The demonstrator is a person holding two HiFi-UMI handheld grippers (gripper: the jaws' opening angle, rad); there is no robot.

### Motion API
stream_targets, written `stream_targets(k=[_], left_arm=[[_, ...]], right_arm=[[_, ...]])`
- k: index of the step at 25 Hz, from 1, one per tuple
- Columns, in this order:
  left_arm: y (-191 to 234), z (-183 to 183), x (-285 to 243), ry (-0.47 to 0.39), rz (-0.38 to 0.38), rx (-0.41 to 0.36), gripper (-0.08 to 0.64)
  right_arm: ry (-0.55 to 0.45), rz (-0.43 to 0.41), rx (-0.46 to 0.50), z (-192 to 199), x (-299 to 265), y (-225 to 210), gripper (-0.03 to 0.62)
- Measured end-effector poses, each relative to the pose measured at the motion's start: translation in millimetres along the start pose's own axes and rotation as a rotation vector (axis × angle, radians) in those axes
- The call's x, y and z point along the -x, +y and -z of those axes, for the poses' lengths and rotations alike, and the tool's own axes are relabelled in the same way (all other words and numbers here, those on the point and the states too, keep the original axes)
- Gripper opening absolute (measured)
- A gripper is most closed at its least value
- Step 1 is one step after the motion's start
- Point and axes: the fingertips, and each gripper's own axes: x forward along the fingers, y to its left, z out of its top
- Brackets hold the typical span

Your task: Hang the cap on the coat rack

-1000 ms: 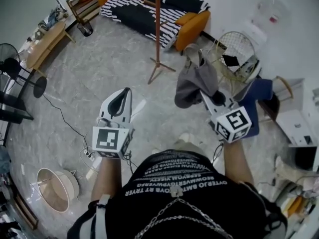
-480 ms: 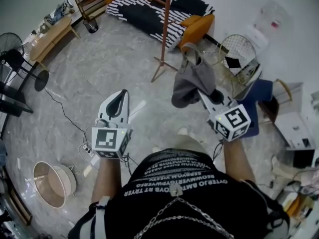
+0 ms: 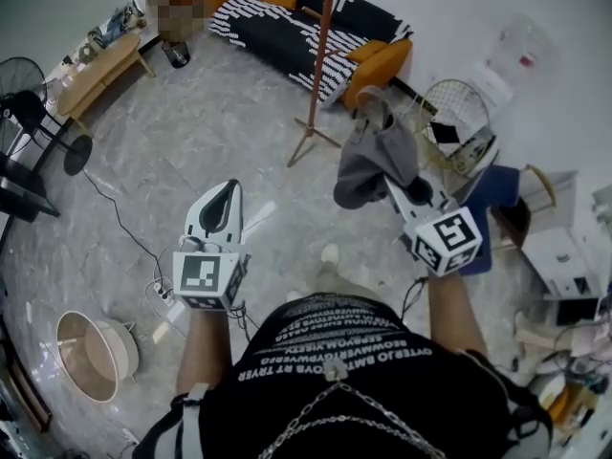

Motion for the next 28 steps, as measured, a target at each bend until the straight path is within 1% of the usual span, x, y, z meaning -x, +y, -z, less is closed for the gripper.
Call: stream_targets(k=[6, 9, 15, 18, 20, 24, 28], left_arm=[[-2.5, -0.2, -16.4, 0.018, 0.023, -0.061, 0.003], [-7.0, -5.4, -29.5, 0.029, 0.025, -0.053, 0.003], [-4.8, 4.9, -56.1, 0.068, 0.037, -0.050, 0.003], [-4.5, 7.0, -70.9, 0.057, 0.045, -0.067, 0.003], [-4.6, 7.6, -81.7, 0.061, 0.048, -0.053, 0.003], [-3.3, 12.4, -103.2, 0.065, 0.065, -0.063, 0.003], [3.7, 13.8, -123.5, 0.075, 0.060, -0.058, 0.003]], right_arm=[[-0.012, 0.011, -0.010, 2.4, -5.7, -13.3, 0.032], [-0.017, 0.003, -0.012, 7.8, -10.0, -23.1, 0.032], [0.003, -0.001, -0.039, 16.2, -25.3, -40.9, 0.032], [0.007, -0.011, -0.041, 19.7, -32.2, -48.6, 0.032], [0.013, -0.017, -0.044, 22.6, -38.6, -54.8, 0.032], [0.035, -0.026, -0.063, 30.0, -50.4, -69.6, 0.032], [0.036, -0.034, -0.053, 32.6, -64.7, -84.3, 0.032]])
